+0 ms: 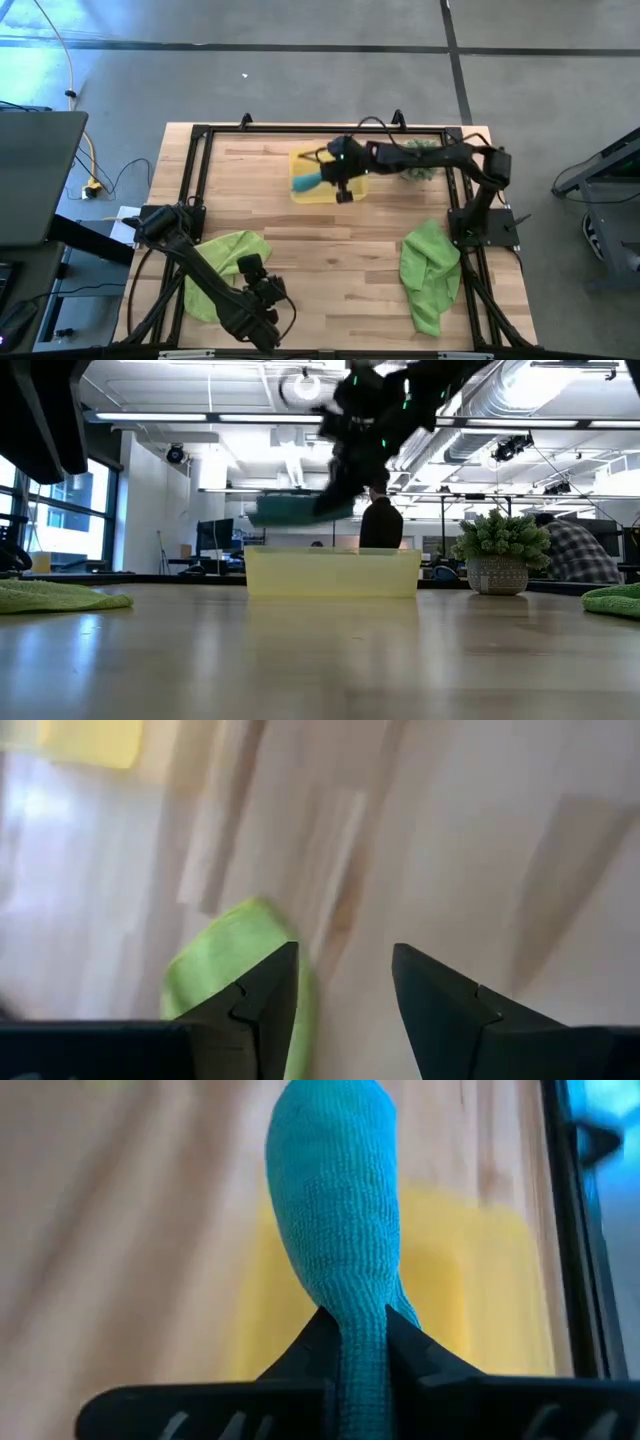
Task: Roll microfiber towels into tight, uniform cylinder then place into a basket
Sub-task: Put the blue microfiber cloth into the yellow bin
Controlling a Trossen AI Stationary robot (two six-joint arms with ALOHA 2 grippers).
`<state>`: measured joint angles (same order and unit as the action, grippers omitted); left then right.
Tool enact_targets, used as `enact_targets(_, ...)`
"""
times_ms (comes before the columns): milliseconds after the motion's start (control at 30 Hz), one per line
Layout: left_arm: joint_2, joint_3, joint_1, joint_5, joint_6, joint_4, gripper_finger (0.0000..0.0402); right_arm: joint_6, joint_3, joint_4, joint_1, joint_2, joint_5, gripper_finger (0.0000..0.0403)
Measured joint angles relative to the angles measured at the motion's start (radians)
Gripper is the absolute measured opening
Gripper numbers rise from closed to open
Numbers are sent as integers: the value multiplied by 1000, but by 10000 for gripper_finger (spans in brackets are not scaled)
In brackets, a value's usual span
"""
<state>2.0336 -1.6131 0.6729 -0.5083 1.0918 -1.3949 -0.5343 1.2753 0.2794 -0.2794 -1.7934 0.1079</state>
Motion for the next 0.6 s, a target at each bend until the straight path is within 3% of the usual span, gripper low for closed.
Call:
enact_targets(233, -45, 20, 2, -40, 68, -78, 154, -32, 0, -73, -137, -91, 17, 11)
enact_targets(600, -75, 74, -5, -87, 102, -66, 154, -43, 0, -128, -199, -190, 21, 12)
